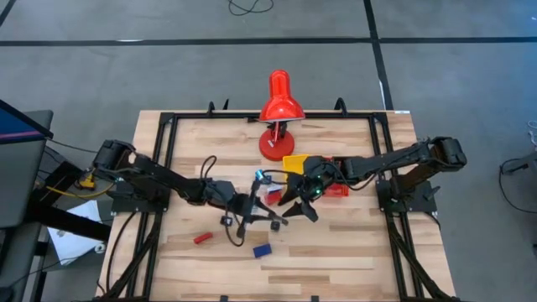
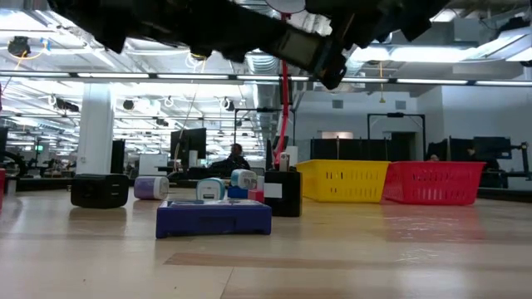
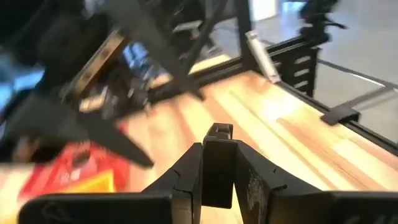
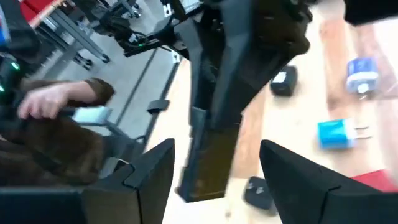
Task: Pick & Place Office items
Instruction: Put the black digital clock into the yellow bin
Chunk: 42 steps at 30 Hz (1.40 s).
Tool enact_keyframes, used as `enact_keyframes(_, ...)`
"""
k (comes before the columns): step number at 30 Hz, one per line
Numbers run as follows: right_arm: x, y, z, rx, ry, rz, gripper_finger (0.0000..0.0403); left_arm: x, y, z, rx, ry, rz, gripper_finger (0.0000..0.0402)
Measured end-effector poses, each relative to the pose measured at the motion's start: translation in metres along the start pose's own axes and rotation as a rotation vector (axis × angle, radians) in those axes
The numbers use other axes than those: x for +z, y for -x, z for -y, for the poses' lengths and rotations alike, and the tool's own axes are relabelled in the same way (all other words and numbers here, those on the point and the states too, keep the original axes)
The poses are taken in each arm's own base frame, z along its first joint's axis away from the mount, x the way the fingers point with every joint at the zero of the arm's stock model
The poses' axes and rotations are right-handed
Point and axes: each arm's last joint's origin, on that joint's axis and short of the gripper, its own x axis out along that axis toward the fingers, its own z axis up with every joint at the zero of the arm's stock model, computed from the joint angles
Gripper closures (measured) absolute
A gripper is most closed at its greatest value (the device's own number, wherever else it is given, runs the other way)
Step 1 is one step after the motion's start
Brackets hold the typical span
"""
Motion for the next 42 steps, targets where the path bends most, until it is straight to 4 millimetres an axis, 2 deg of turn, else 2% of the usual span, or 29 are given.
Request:
enact_keyframes(4,-0.002,-0.001,0.001,-0.094,0.126,-0.003,0.0173,0.004,0.009,-0.009,0.164,0.183,-0.060,0.0340)
enact_keyframes(7,-0.005,-0.002,0.001,-0.204,0.211,-0.009,0.0173,0.005,0.016,-0.015,0.185,0.284,-0.095,0.0339)
enact_keyframes(10,-0.005,-0.004,-0.001,-0.273,0.268,0.002,0.0173,0.008,0.020,-0.016,0.185,0.313,-0.104,0.0338)
enact_keyframes(16,-0.002,-0.003,0.000,-0.313,0.220,0.049,0.0176,0.010,0.021,-0.017,0.188,0.361,-0.087,0.0338)
enact_keyframes(29,-0.004,-0.004,-0.001,-0.343,0.183,0.041,0.0218,0.011,0.021,-0.025,0.240,0.422,-0.048,0.0337)
enact_keyframes(34,-0.004,-0.004,0.000,-0.355,0.182,0.040,0.0260,0.012,0.021,-0.024,0.238,0.422,-0.046,0.0337)
enact_keyframes(39,-0.004,-0.004,0.000,-0.363,0.173,0.040,0.0348,0.012,0.021,-0.024,0.243,0.414,-0.045,0.0332)
enact_keyframes(42,-0.004,-0.004,0.000,-0.363,0.178,0.041,0.0357,0.012,0.021,-0.025,0.237,0.408,-0.044,0.0321)
